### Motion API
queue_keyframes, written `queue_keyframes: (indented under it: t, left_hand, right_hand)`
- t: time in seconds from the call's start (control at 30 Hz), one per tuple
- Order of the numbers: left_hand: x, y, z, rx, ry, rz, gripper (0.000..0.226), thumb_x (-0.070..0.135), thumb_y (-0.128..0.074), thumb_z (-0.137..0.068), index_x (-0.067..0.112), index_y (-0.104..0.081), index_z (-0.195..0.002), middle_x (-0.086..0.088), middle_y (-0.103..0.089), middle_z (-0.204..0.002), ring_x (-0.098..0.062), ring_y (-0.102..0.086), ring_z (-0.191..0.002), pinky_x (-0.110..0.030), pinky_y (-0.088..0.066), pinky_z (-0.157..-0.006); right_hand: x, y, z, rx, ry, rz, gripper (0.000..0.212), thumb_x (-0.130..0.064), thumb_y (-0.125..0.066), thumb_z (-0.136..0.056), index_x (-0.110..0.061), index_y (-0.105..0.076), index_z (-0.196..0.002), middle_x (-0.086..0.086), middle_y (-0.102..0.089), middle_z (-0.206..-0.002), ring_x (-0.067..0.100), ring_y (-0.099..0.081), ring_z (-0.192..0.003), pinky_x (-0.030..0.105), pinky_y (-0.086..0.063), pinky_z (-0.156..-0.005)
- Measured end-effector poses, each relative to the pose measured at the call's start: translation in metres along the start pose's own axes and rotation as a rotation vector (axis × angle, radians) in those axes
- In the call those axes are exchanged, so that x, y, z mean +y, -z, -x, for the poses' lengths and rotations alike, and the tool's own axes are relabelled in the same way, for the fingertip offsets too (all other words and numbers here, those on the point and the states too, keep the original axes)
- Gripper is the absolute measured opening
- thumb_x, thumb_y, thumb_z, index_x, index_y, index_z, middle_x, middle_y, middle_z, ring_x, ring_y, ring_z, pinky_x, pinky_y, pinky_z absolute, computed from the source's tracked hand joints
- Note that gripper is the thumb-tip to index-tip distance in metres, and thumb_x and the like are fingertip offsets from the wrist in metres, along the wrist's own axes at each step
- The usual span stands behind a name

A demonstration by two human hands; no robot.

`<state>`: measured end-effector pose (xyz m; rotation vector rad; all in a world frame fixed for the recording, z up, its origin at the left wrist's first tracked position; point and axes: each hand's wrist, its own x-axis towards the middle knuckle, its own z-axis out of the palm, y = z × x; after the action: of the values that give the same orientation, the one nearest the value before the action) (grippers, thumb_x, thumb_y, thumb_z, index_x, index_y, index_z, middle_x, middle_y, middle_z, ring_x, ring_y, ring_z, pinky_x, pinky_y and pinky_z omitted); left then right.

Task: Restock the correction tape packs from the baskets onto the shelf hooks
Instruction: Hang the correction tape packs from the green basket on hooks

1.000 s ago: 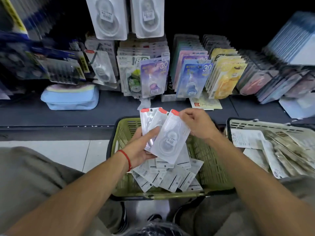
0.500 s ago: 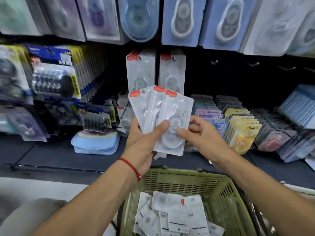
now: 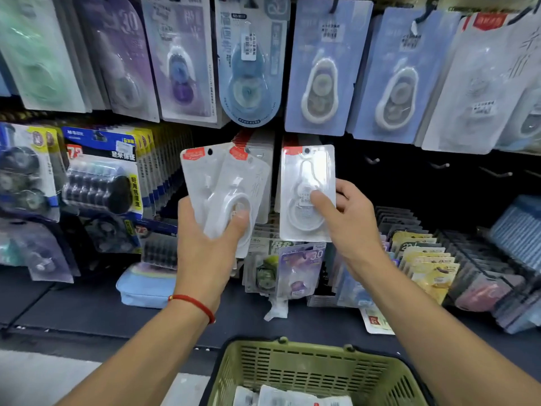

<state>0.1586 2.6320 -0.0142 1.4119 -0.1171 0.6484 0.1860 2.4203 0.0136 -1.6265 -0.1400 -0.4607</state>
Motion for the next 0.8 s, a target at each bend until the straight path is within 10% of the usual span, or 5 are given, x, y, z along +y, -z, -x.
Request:
queue_keyframes:
  t: [0.2, 0.33, 0.5, 0.67, 0.8]
  left_hand:
    - [0.005, 0.001, -0.008, 0.074, -0.044, 0.056, 0.047, 0.038, -0.085, -0.084, 0.042, -0.056, -0.121, 0.021, -0.07, -0.115, 0.0, -0.07, -0.104, -0.014, -0.056, -0.083]
    - [0.002, -0.001, -0.01, 0.046, -0.003, 0.083, 0.045, 0.038, -0.086, -0.081, 0.043, -0.058, -0.116, 0.017, -0.072, -0.113, -0.004, -0.072, -0.104, -0.02, -0.059, -0.083]
    - [-0.006, -0.013, 0.003, -0.061, 0.116, 0.154, 0.051, 0.034, -0.088, -0.076, 0.034, -0.059, -0.119, 0.008, -0.074, -0.115, -0.012, -0.073, -0.107, -0.031, -0.061, -0.086]
    - [-0.007, -0.021, 0.01, -0.146, 0.263, 0.311, 0.063, 0.024, -0.091, -0.078, 0.024, -0.056, -0.131, -0.005, -0.074, -0.124, -0.03, -0.074, -0.113, -0.051, -0.062, -0.087]
    - [-0.009, -0.017, 0.004, -0.079, 0.268, 0.244, 0.035, 0.021, -0.078, -0.094, 0.029, -0.058, -0.122, 0.009, -0.076, -0.111, -0.021, -0.078, -0.098, -0.042, -0.064, -0.069]
  right_hand:
    - [-0.003, -0.005, 0.009, 0.077, 0.039, 0.003, 0.027, -0.031, -0.075, -0.097, -0.026, -0.065, -0.122, -0.009, -0.082, -0.098, 0.01, -0.078, -0.088, 0.025, -0.061, -0.072]
    - [0.001, -0.005, 0.006, 0.061, -0.048, 0.364, 0.048, -0.049, -0.07, -0.097, -0.025, -0.056, -0.136, -0.009, -0.072, -0.121, 0.009, -0.069, -0.108, 0.041, -0.058, -0.095]
    - [0.01, -0.017, 0.025, -0.118, 0.002, 0.352, 0.033, -0.046, -0.072, -0.096, -0.027, -0.068, -0.122, -0.017, -0.073, -0.107, -0.007, -0.065, -0.097, 0.009, -0.049, -0.08]
    - [0.014, -0.034, 0.035, -0.185, -0.037, 0.174, 0.013, -0.034, -0.071, -0.1, -0.029, -0.071, -0.112, -0.016, -0.077, -0.104, 0.002, -0.072, -0.097, 0.033, -0.06, -0.09]
    - [0.012, -0.027, 0.028, -0.01, -0.025, 0.094, 0.015, -0.03, -0.069, -0.102, -0.023, -0.065, -0.114, -0.006, -0.078, -0.105, 0.011, -0.075, -0.098, 0.044, -0.061, -0.089]
